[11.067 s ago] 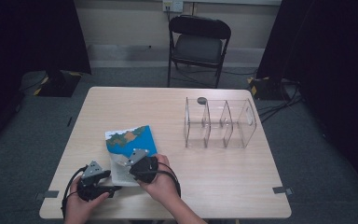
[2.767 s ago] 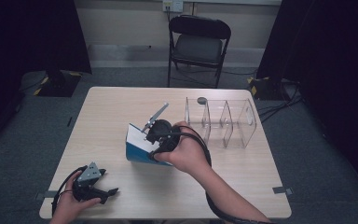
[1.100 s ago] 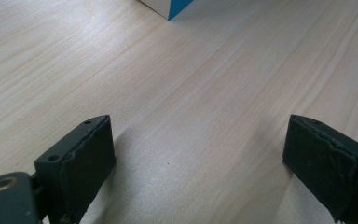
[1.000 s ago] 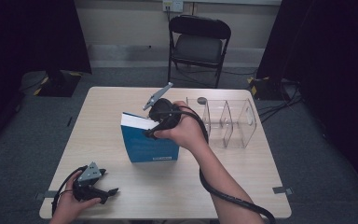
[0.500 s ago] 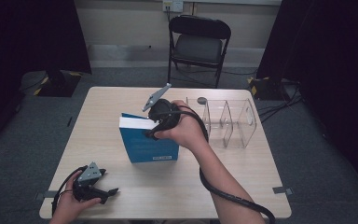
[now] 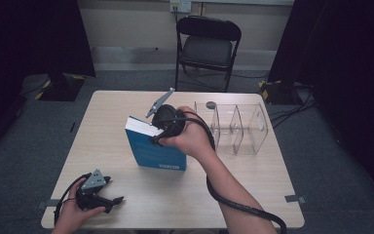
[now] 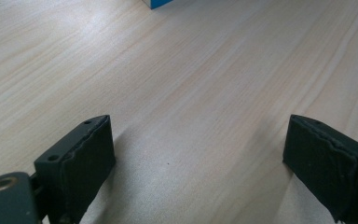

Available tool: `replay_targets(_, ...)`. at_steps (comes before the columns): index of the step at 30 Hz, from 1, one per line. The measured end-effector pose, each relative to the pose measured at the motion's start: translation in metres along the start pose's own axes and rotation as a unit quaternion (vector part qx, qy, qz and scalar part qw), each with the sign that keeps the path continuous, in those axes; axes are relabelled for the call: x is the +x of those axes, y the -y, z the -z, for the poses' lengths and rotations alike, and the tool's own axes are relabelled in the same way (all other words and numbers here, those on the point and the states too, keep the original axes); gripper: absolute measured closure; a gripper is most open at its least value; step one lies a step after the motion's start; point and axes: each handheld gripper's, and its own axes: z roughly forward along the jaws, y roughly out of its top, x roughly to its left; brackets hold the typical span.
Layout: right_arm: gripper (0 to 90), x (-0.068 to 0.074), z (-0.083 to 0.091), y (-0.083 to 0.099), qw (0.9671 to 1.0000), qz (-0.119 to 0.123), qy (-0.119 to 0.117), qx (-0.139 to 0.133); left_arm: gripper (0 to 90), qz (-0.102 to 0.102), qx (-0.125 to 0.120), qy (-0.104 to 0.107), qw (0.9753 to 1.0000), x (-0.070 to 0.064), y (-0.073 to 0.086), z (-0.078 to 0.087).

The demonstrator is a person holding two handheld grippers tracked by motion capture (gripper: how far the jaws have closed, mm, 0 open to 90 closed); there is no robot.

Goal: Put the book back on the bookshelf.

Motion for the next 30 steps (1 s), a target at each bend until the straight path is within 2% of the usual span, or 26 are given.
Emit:
replay_targets(1, 61.2, 0.002, 0.000, -0.001, 0.9999, -0.010, 0.003, 0.001, 8.3, -0.002, 0.000, -0.002, 1.0000, 0.000, 0.000, 0.000)
replay_targets(2, 61.2, 0.002, 0.000, -0.001, 0.9999, -0.010, 0.003, 0.001, 8.3, -0.003, 0.000, -0.003, 1.0000, 0.000, 0.000, 0.000)
replay_targets(3, 61.4, 0.005, 0.000, -0.001, 0.9998, -0.018, 0.009, 0.002, 8.3, 0.003, -0.001, -0.001, 1.0000, 0.000, 0.000, 0.000)
replay_targets(5, 61.5, 0.006, 0.000, 0.000, 0.9997, -0.021, 0.013, 0.002, 8.3, -0.004, 0.000, -0.002, 1.0000, 0.000, 0.000, 0.000)
replay_targets(6, 61.5, 0.009, 0.002, -0.001, 0.9991, -0.039, 0.016, 0.009, 8.3, -0.002, -0.001, -0.001, 1.0000, 0.000, 0.000, 0.000)
replay_targets(8, 61.5, 0.007, 0.005, 0.001, 0.9975, -0.070, 0.007, 0.010, 8.3, 0.003, -0.001, 0.002, 1.0000, 0.000, 0.000, 0.000)
replay_targets(9, 61.5, 0.007, 0.005, 0.001, 0.9975, -0.070, 0.007, 0.010, 8.3, 0.003, -0.001, 0.002, 1.0000, 0.000, 0.000, 0.000)
replay_targets(10, 61.4, 0.007, 0.009, 0.003, 0.9962, -0.087, -0.002, 0.009, 8.3, 0.003, -0.001, 0.002, 1.0000, 0.000, 0.000, 0.000)
replay_targets(11, 61.4, 0.007, 0.009, 0.003, 0.9962, -0.087, -0.002, 0.009, 8.3, 0.003, -0.002, 0.002, 1.0000, 0.000, 0.000, 0.000)
replay_targets(13, 61.2, 0.007, 0.010, 0.007, 0.9946, -0.102, -0.017, 0.007, 8.2, 0.004, -0.002, 0.002, 1.0000, 0.000, 0.000, 0.000)
replay_targets(14, 61.1, 0.007, 0.010, 0.007, 0.9947, -0.101, -0.017, 0.005, 8.2, 0.004, -0.002, 0.001, 1.0000, 0.000, 0.000, 0.000)
replay_targets(16, 60.7, 0.010, 0.010, 0.007, 0.9965, -0.083, -0.011, 0.006, 8.2, 0.005, -0.002, 0.000, 1.0000, 0.000, 0.000, 0.000)
replay_targets(21, 59.2, 0.009, 0.010, 0.010, 0.9972, -0.074, -0.010, -0.005, 8.2, 0.005, -0.002, 0.000, 1.0000, 0.000, 0.000, 0.000)
replay_targets(22, 58.1, 0.008, 0.009, 0.011, 0.9978, -0.064, -0.010, -0.011, 8.2, 0.005, -0.002, 0.000, 1.0000, 0.000, 0.000, 0.000)
replay_targets(27, 54.8, 0.006, 0.008, 0.012, 0.9977, -0.065, -0.016, -0.013, 8.1, 0.005, -0.001, 0.000, 1.0000, 0.000, 0.000, 0.000)
replay_targets(30, 52.8, 0.005, 0.009, 0.013, 0.9982, -0.057, -0.013, -0.011, 8.1, 0.005, -0.001, 0.000, 1.0000, 0.000, 0.000, 0.000)
